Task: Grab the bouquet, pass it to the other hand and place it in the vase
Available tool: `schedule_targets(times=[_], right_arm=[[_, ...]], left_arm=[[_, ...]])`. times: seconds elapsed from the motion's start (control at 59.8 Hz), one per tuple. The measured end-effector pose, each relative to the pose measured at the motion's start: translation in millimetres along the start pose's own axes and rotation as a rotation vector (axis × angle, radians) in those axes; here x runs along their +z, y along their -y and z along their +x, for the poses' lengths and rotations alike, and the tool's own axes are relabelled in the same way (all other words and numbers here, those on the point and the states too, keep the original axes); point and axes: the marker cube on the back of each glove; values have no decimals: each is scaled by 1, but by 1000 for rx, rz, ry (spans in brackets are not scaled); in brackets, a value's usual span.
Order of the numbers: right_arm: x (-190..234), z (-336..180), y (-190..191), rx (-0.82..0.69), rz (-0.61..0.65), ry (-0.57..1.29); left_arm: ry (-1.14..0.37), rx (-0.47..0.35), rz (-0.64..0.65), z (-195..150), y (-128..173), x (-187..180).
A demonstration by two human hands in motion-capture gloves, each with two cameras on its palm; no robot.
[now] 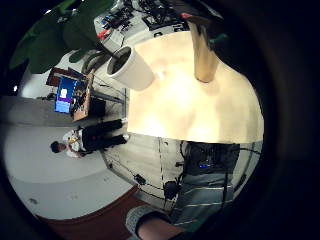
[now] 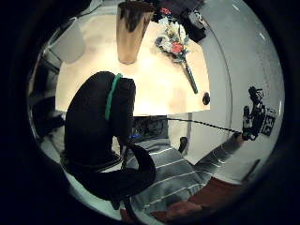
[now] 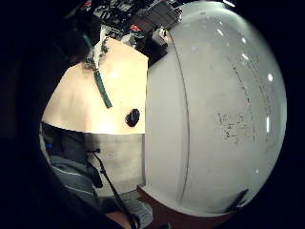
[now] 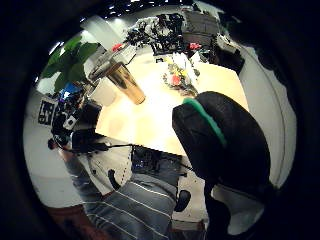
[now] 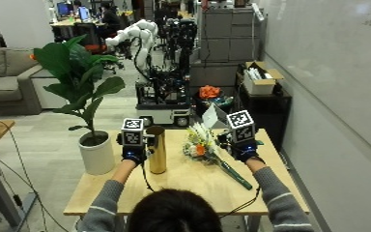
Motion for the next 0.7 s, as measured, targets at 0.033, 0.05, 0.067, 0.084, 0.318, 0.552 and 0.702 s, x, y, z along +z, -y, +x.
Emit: schedule_targets(times=[0.033, 0.05, 0.067, 0.084, 0.318, 0.552, 0.702], right_arm=[[0, -1, -1, 1, -4, 1], [1, -1, -2, 2, -6, 2], [2, -1, -2, 3, -7, 1], [3, -1, -2, 4, -7, 0], [1, -1, -17, -3, -32, 16], [4, 2, 11, 19, -99, 109], [7, -6, 19, 26, -169, 201]], left_arm=[[-4, -4, -8, -1, 2, 3], [-6, -7, -13, -2, 4, 5], [-8, -10, -18, -3, 5, 7], [-9, -13, -24, -4, 6, 8], [6, -28, -41, -2, -10, 1], [-19, -9, -26, 15, -11, -10], [-32, 43, -35, 35, -18, -18]])
